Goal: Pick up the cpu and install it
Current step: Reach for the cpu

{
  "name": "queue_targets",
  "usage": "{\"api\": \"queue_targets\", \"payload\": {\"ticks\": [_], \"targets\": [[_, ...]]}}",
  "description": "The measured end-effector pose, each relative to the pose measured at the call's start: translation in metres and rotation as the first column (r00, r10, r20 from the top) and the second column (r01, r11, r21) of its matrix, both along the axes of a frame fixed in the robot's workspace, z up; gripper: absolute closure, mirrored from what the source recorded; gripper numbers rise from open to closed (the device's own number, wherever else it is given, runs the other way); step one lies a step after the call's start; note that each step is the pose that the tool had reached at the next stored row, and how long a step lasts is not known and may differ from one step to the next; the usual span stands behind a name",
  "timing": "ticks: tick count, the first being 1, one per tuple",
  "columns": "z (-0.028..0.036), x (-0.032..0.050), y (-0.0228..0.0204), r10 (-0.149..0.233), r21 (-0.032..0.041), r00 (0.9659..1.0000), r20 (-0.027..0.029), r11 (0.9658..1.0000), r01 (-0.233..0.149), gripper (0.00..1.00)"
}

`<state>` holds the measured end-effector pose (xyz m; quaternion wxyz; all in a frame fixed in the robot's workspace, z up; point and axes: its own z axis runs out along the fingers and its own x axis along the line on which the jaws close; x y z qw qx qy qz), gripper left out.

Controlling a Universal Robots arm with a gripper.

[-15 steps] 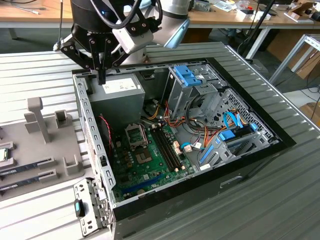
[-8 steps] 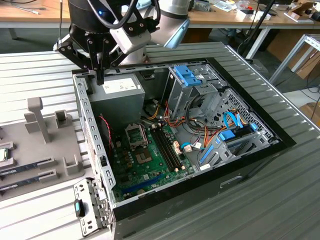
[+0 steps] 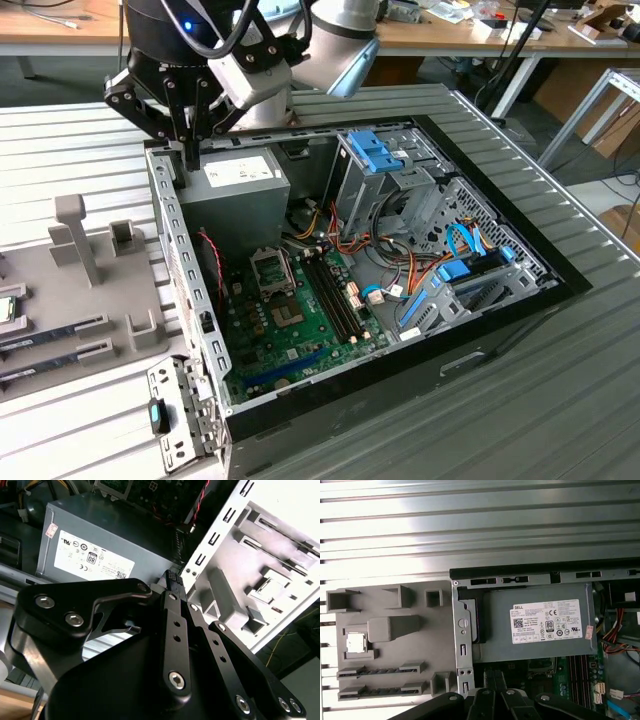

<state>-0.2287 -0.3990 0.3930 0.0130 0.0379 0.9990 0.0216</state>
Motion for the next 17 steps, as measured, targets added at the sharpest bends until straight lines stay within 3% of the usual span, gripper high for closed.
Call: {"api": "queue_targets", "payload": {"ticks": [17], "targets": [[0.0000,-0.0130,0.0000,0.000,0.0001,1.0000,0.0001,1.0000,0.000,0.89]]}}
